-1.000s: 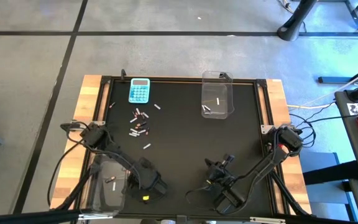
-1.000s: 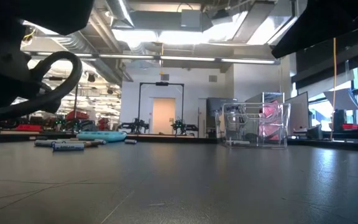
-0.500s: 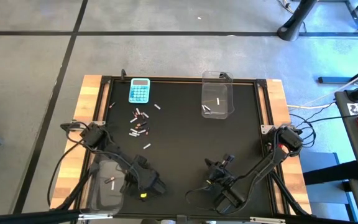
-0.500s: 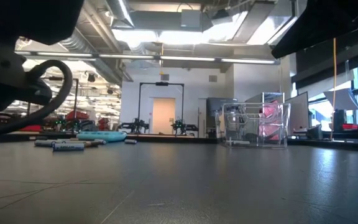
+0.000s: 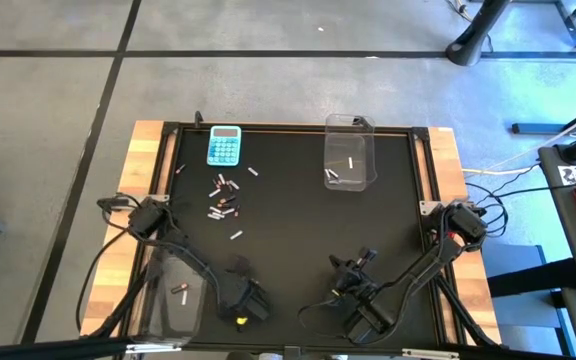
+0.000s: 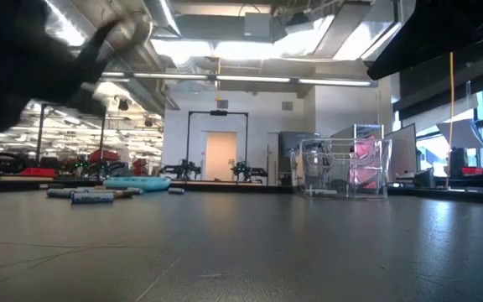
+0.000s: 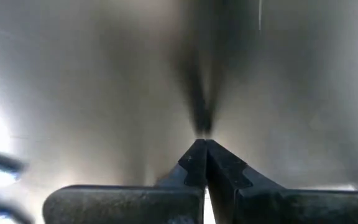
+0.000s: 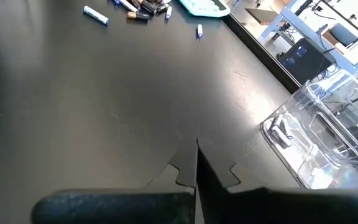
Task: Sort batteries
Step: Put the black battery into the top transparent bin
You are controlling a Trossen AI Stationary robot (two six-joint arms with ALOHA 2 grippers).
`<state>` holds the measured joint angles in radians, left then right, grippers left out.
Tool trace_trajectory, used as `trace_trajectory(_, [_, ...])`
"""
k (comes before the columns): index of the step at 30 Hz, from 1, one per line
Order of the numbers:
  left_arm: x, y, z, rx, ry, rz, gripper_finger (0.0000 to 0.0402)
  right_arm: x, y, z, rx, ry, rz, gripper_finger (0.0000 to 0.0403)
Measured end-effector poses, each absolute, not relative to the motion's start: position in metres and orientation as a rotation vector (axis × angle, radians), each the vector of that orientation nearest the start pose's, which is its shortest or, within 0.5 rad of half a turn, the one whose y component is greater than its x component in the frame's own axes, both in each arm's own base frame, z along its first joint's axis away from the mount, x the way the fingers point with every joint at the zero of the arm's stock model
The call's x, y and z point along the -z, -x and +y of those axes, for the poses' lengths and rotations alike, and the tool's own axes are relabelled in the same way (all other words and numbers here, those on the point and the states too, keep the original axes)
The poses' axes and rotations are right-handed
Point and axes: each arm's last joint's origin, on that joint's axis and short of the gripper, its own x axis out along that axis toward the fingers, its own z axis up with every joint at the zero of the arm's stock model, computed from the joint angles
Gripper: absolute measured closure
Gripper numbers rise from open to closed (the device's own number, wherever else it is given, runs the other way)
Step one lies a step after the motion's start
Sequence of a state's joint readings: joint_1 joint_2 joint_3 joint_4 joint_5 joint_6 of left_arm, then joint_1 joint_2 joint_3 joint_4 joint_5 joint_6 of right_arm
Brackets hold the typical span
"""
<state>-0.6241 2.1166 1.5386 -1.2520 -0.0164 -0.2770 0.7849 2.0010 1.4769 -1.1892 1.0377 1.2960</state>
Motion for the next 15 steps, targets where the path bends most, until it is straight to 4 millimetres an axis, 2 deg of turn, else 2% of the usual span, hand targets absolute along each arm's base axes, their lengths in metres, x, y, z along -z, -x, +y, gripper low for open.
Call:
trace_trajectory(3, [-0.175, -0.308, -0.219, 0.186, -0.352, 1.634, 0.0401, -0.191, -0.273, 0.237, 0.717, 0.181, 0.667, 0.04])
trace_trajectory(6, [-0.186, -0.308, -0.219, 0.192, -0.326, 1.585, 0.0401, -0.191, -0.273, 0.237, 0.715, 0.184, 0.669, 0.04])
trace_trajectory(9, [-0.191, -0.304, -0.216, 0.175, -0.324, 1.61, 0.0401, -0.191, -0.273, 0.238, 0.713, 0.177, 0.666, 0.04])
trace_trajectory(15, [-0.186, -0.301, -0.212, 0.083, -0.332, 1.618, 0.0401, -0.191, -0.273, 0.238, 0.713, 0.175, 0.664, 0.04])
